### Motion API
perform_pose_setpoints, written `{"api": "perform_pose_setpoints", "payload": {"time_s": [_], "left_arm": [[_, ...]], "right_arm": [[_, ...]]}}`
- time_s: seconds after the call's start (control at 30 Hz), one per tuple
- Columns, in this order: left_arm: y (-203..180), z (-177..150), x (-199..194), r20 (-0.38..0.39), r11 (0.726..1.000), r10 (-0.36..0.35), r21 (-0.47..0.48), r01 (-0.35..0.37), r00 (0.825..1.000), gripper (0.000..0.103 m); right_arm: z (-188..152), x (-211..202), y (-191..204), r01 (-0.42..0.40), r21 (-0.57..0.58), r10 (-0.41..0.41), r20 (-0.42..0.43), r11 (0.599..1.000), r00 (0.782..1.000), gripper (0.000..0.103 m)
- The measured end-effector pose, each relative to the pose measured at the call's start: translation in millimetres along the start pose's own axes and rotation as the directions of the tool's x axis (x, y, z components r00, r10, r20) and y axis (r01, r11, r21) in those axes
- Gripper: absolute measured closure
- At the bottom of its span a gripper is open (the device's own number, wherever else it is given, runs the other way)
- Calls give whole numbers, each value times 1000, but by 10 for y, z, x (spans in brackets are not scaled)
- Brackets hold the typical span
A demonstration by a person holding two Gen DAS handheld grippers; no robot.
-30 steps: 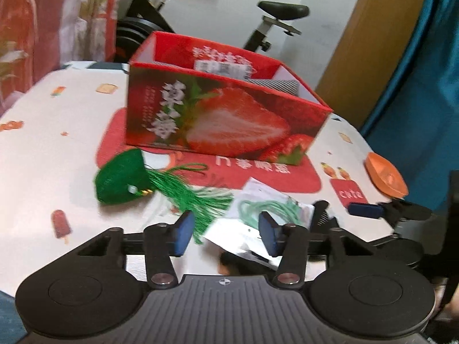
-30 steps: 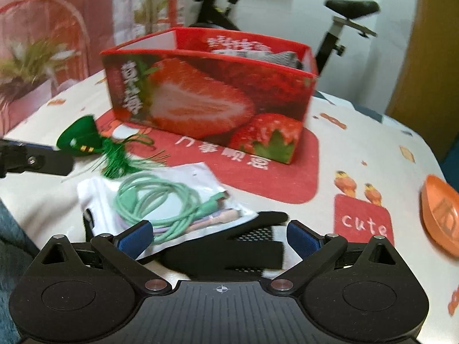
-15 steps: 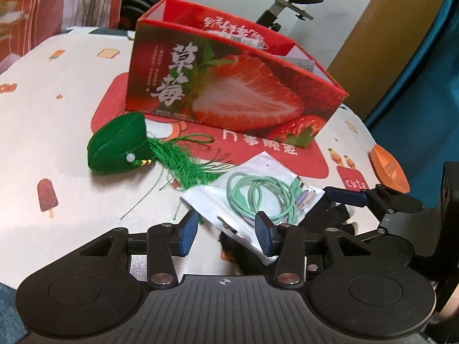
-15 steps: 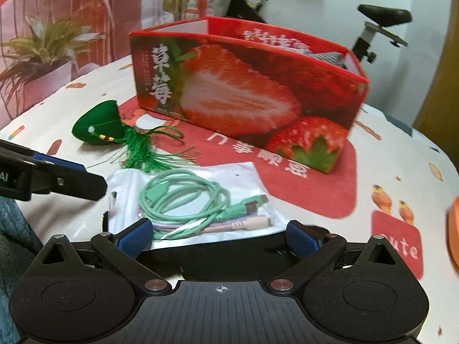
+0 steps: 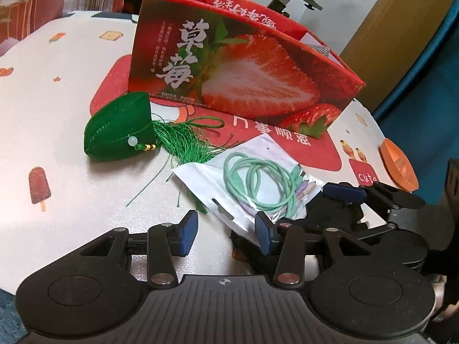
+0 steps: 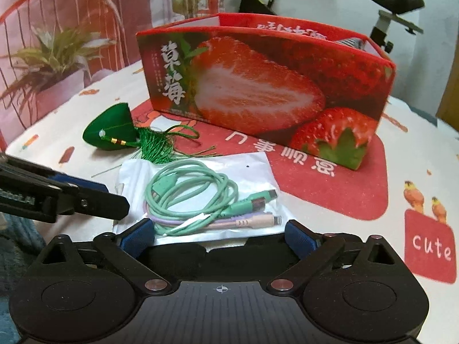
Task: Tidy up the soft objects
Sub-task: 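Close both tools on the white cable bag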
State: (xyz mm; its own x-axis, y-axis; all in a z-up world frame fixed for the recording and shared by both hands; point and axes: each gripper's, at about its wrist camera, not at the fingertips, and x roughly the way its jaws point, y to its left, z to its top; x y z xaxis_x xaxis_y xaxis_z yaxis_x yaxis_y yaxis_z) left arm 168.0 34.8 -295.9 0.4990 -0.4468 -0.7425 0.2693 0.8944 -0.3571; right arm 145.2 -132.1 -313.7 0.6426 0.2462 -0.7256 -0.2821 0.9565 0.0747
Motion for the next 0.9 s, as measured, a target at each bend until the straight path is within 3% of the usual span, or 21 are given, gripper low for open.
{"api": "perform_pose_setpoints", "payload": {"time_s": [0.23, 0.47, 0.9], "left_arm": [[14, -9, 34, 2, 1000, -17, 3, 17, 1000, 61], [33, -23, 40, 5, 1000, -20, -5, 20, 1000, 61], [102, 2, 56, 24, 999, -19, -50, 20, 1000, 63]], "right_arm": [[135, -86, -256, -20, 91, 14, 71, 996, 997, 15], [208, 254, -459, -52, 178, 46, 39, 983, 998, 27], [238, 269, -449, -145, 282, 138, 46, 948, 989, 47]]}}
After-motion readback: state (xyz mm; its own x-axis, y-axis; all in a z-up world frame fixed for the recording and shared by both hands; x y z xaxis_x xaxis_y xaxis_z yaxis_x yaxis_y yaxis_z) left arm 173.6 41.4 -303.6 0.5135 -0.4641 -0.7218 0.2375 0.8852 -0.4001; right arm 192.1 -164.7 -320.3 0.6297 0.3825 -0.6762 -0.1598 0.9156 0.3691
